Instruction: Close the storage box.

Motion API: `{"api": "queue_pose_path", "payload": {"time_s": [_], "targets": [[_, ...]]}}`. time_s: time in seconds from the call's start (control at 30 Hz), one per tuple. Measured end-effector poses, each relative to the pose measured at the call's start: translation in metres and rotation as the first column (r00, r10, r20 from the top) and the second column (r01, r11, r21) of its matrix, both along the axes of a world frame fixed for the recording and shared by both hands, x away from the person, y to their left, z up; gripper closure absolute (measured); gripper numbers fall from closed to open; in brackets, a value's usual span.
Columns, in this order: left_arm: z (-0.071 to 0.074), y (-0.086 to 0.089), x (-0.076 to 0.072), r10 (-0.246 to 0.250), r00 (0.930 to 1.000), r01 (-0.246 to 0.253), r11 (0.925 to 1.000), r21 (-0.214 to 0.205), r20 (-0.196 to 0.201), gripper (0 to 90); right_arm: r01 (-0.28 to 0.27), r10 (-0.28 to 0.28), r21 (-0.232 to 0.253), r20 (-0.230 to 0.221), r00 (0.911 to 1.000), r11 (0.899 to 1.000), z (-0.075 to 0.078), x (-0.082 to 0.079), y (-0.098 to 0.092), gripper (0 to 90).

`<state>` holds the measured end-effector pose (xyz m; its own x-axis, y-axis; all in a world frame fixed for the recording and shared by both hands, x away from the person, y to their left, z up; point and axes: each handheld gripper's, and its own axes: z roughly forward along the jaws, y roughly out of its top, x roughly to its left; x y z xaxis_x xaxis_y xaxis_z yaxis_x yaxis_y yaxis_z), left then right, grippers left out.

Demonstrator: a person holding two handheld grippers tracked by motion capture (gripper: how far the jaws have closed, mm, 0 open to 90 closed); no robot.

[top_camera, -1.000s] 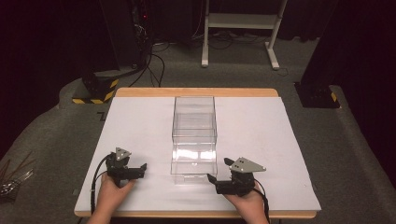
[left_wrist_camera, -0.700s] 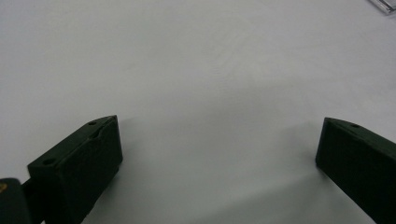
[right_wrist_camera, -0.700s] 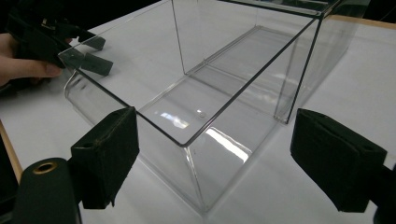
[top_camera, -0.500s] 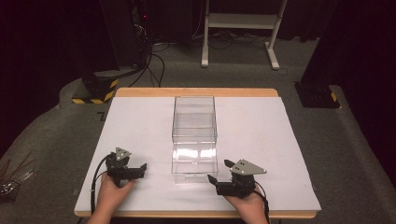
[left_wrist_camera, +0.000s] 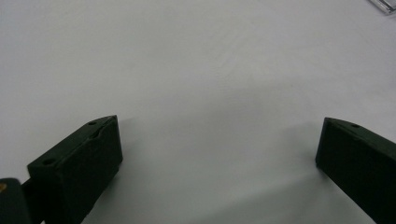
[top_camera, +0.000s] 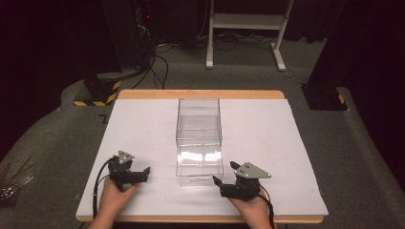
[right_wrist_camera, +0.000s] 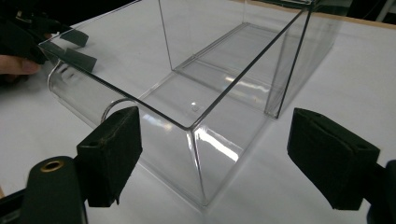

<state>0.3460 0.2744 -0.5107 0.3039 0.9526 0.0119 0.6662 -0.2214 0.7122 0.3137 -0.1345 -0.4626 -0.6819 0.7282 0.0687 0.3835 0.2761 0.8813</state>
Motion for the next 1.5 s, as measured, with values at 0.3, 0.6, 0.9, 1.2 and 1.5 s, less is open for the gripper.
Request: {"api": "queue_pose_path", "payload": {"time_s": [0.3, 0.6, 0.9, 1.2, 1.5], "targets": [[0.0, 0.0, 0.0, 0.0, 1.0, 0.0, 1.0, 0.0, 0.0, 0.7, -0.003, 0.003, 0.015, 0.01, 0.9999, 1.0, -0.001, 0.001, 0.001, 18.4], [0.0, 0.0, 0.0, 0.001, 1.0, -0.001, 1.0, -0.002, -0.001, 0.8, 0.008, -0.008, 0.016, 0.009, 0.9999, 1.0, -0.001, 0.006, 0.004, 16.3], [0.0, 0.0, 0.0, 0.0, 1.0, 0.0, 1.0, 0.0, -0.002, 0.7, 0.017, -0.017, 0.032, 0.004, 0.9998, 0.999, -0.001, 0.014, 0.011, 14.4], [0.0, 0.0, 0.0, -0.003, 1.0, 0.003, 1.0, 0.005, -0.003, 0.8, 0.017, -0.017, 0.01, 0.013, 0.9998, 1.0, 0.004, 0.021, 0.018, 13.8], [0.0, 0.0, 0.0, -0.003, 1.0, 0.003, 1.0, 0.004, -0.002, 0.8, 0.02, -0.02, 0.018, 0.013, 0.9997, 1.0, -0.001, 0.023, 0.018, 14.0]]}}
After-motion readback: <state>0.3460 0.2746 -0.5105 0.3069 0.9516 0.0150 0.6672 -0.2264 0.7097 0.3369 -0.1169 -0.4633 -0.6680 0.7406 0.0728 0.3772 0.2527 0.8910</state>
